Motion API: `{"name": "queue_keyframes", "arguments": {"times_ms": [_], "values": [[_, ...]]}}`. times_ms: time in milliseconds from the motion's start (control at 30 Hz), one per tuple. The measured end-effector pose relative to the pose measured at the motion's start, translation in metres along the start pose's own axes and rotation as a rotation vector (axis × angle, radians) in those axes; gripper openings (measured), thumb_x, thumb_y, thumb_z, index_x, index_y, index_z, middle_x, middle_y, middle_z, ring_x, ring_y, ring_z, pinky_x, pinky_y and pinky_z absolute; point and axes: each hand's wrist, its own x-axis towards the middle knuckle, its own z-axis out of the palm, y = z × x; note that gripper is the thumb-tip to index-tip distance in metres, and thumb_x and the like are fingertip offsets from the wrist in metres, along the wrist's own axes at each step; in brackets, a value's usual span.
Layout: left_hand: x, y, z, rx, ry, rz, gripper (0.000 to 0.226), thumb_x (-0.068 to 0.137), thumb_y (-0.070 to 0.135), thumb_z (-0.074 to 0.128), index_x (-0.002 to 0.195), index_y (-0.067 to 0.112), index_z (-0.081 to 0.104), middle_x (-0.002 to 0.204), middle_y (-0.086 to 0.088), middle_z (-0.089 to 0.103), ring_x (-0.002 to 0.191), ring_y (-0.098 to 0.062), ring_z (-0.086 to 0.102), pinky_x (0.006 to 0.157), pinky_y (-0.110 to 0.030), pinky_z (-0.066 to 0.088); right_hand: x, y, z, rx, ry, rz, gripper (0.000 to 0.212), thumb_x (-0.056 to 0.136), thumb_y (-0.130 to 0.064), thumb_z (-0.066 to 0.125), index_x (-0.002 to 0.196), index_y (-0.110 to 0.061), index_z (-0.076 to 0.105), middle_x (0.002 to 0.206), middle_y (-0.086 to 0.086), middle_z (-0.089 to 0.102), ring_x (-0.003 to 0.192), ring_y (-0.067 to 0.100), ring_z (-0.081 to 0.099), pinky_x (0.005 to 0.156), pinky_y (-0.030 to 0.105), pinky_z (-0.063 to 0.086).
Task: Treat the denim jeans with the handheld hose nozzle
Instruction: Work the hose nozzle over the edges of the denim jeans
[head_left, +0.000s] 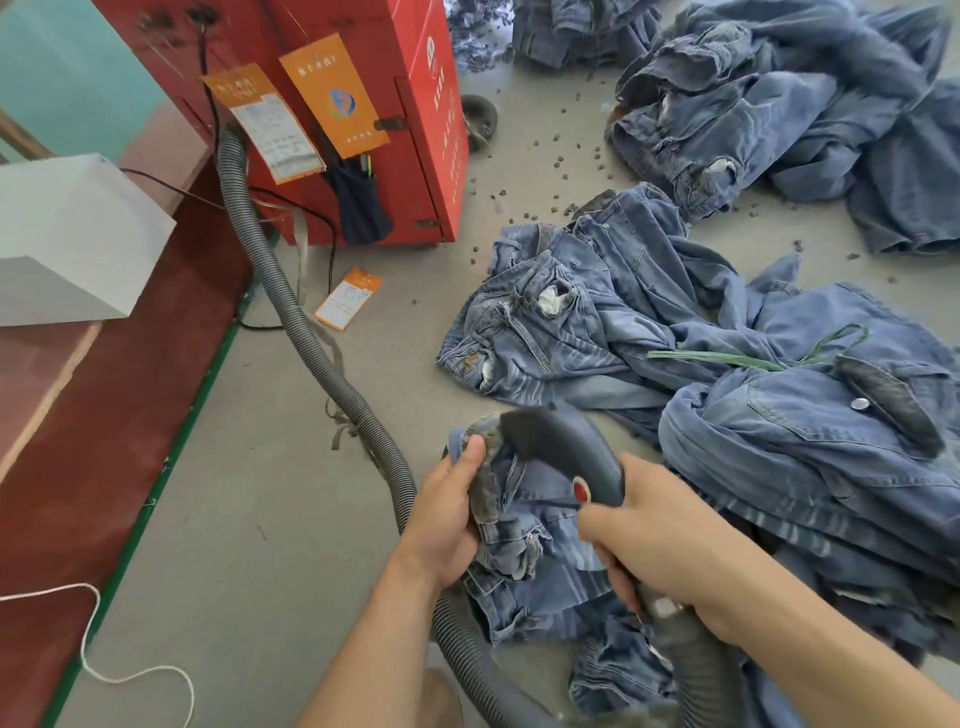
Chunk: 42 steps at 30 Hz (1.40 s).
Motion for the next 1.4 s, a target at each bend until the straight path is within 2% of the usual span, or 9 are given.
{"name": "queue_keyframes", "arguments": {"times_ms": [167, 233, 333, 533, 733, 900, 1000, 1167, 1400], "values": [[-0.004, -0.001, -0.003, -0.003, 0.012, -0.049, 0.047, 0.107, 0.038, 0.047, 0.137, 0.005, 0.063, 0.139, -0.024, 0.062, 0.130, -0.038, 0.061, 0.107, -0.052, 0.051, 0.004, -0.002, -0.021, 0.293, 0.099, 0.032, 0.011, 0.090, -0.002, 0.058, 0.092, -0.009, 0.049, 0.059, 0.013, 0.054, 0.041, 0.025, 0.046, 0.042, 0.032, 0.042], [-0.003, 0.001, 0.000, -0.014, 0.000, -0.067, 0.048, 0.107, 0.040, 0.044, 0.136, 0.007, 0.065, 0.140, -0.023, 0.062, 0.129, -0.035, 0.062, 0.098, -0.044, 0.056, -0.010, 0.004, -0.023, 0.256, 0.011, 0.049, 0.011, 0.092, -0.009, 0.061, 0.090, -0.010, 0.050, 0.057, 0.012, 0.054, 0.040, 0.025, 0.046, 0.040, 0.030, 0.041], [-0.001, 0.001, 0.001, -0.035, -0.019, -0.105, 0.053, 0.109, 0.042, 0.038, 0.141, 0.006, 0.060, 0.145, -0.022, 0.058, 0.137, -0.035, 0.055, 0.114, -0.049, 0.043, -0.018, 0.007, -0.016, 0.128, -0.105, 0.061, 0.011, 0.082, -0.013, 0.060, 0.081, -0.018, 0.050, 0.055, 0.011, 0.054, 0.039, 0.026, 0.048, 0.040, 0.028, 0.039], [-0.004, -0.005, -0.003, -0.025, -0.033, -0.162, 0.056, 0.108, 0.043, 0.034, 0.139, 0.007, 0.063, 0.143, -0.023, 0.059, 0.135, -0.036, 0.056, 0.115, -0.051, 0.044, 0.017, -0.007, -0.024, 0.118, 0.037, 0.054, 0.012, 0.087, 0.000, 0.057, 0.086, -0.008, 0.049, 0.060, 0.014, 0.054, 0.043, 0.025, 0.048, 0.045, 0.032, 0.042], [0.000, 0.003, -0.001, 0.002, -0.018, -0.149, 0.052, 0.109, 0.038, 0.034, 0.130, 0.007, 0.070, 0.137, -0.025, 0.064, 0.130, -0.037, 0.060, 0.116, -0.053, 0.043, -0.021, -0.001, -0.019, 0.011, -0.113, 0.033, 0.012, 0.071, -0.021, 0.058, 0.079, -0.023, 0.051, 0.054, 0.015, 0.058, 0.039, 0.029, 0.051, 0.041, 0.029, 0.039], [-0.005, 0.001, 0.003, 0.025, -0.098, -0.244, 0.055, 0.105, 0.041, 0.035, 0.127, 0.006, 0.072, 0.134, -0.024, 0.066, 0.125, -0.036, 0.064, 0.096, -0.044, 0.058, 0.009, -0.008, -0.017, 0.018, 0.034, 0.014, 0.009, 0.088, -0.005, 0.058, 0.088, -0.009, 0.050, 0.060, 0.015, 0.054, 0.044, 0.026, 0.050, 0.050, 0.038, 0.043], [-0.005, 0.003, 0.005, -0.039, -0.111, -0.276, 0.059, 0.106, 0.045, 0.032, 0.135, 0.007, 0.066, 0.142, -0.022, 0.061, 0.132, -0.035, 0.059, 0.108, -0.048, 0.051, -0.001, -0.005, -0.027, 0.135, 0.024, 0.020, 0.010, 0.088, -0.008, 0.059, 0.093, -0.009, 0.051, 0.059, 0.016, 0.053, 0.044, 0.026, 0.047, 0.043, 0.034, 0.042], [0.007, 0.019, 0.000, -0.058, -0.099, -0.285, 0.062, 0.110, 0.045, 0.027, 0.140, 0.003, 0.061, 0.145, -0.025, 0.057, 0.137, -0.040, 0.053, 0.120, -0.059, 0.034, -0.037, 0.011, -0.010, -0.278, -0.060, -0.030, 0.015, 0.074, -0.038, 0.056, 0.084, -0.038, 0.046, 0.058, -0.006, 0.063, 0.038, 0.010, 0.051, 0.043, 0.024, 0.039], [0.000, 0.028, 0.001, -0.093, -0.220, -0.411, 0.058, 0.107, 0.039, 0.037, 0.143, -0.002, 0.056, 0.149, -0.027, 0.052, 0.140, -0.037, 0.050, 0.115, -0.049, 0.045, -0.009, 0.005, 0.006, -0.517, -0.009, -0.153, 0.020, 0.088, -0.033, 0.062, 0.089, -0.028, 0.042, 0.070, 0.001, 0.061, 0.049, 0.008, 0.052, 0.044, 0.022, 0.034]]}}
